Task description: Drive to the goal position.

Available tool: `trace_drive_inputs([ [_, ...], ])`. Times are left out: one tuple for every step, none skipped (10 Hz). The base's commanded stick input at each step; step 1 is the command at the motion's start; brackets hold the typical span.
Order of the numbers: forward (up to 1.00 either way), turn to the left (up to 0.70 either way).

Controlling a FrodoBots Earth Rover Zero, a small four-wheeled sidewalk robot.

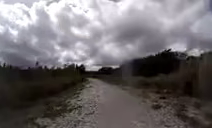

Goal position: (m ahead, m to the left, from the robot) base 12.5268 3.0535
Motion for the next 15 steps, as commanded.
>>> trace_drive_inputs([
  [0.69,0.01],
  [0.69,0.01],
  [0.69,0.01],
  [0.70,0.01],
  [0.69,0.01],
  [0.69,0.01],
  [0.69,0.01],
  [0.69,0.01],
  [0.69,0.01],
  [0.69,0.01],
  [0.70,0.01],
  [0.69,0.01],
  [0.69,0.01],
  [0.70,0.01],
  [0.70,0.01],
])
